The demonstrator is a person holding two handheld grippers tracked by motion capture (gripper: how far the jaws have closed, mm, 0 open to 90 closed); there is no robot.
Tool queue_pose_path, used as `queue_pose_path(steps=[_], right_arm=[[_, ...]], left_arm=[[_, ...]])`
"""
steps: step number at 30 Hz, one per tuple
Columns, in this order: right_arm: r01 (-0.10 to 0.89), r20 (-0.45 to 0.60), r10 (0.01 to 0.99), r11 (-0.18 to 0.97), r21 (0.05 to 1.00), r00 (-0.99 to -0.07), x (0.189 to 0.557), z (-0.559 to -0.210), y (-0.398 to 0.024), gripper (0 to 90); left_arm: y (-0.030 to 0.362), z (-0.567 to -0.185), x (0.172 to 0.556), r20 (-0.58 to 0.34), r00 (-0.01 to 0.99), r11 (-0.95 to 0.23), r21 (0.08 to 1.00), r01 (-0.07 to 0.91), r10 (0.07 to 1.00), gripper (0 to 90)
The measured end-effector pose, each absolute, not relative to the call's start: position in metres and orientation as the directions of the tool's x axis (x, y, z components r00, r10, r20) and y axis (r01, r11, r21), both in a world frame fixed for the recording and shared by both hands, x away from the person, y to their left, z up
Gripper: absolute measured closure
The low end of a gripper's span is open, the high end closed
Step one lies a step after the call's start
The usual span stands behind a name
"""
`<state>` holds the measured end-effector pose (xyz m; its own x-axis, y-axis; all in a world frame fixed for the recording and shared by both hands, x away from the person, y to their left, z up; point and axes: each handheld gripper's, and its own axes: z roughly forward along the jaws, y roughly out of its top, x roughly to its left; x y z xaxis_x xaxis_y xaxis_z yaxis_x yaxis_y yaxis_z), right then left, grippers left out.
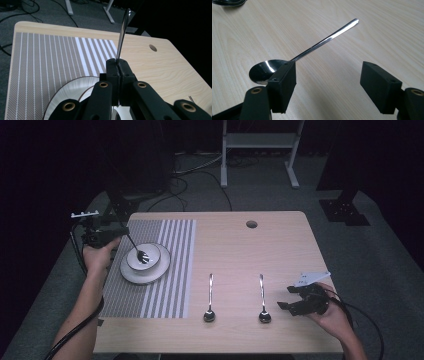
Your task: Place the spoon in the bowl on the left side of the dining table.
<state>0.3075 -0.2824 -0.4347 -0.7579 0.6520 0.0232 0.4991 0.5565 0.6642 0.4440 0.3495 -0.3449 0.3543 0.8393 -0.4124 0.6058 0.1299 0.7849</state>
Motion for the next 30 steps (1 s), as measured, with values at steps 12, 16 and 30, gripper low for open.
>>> queue_pose_path(steps=[12, 16, 30], right_arm=[[0.507, 0.027, 0.653, 0.559, 0.656, -0.757, 0.308, -0.437, -0.283, 27.9], [0.509, 0.027, 0.656, 0.559, 0.655, -0.755, 0.308, -0.437, -0.284, 27.8], [0.51, 0.026, 0.656, 0.56, 0.653, -0.754, 0.308, -0.438, -0.284, 27.8]], left_arm=[[0.356, -0.356, 0.444, -0.408, 0.326, 0.141, 0.781, 0.609, 0.852, 89.2], [0.356, -0.361, 0.444, -0.415, 0.316, 0.151, 0.777, 0.612, 0.853, 89.1], [0.359, -0.374, 0.445, -0.418, 0.3, 0.151, 0.762, 0.629, 0.858, 88.7]])
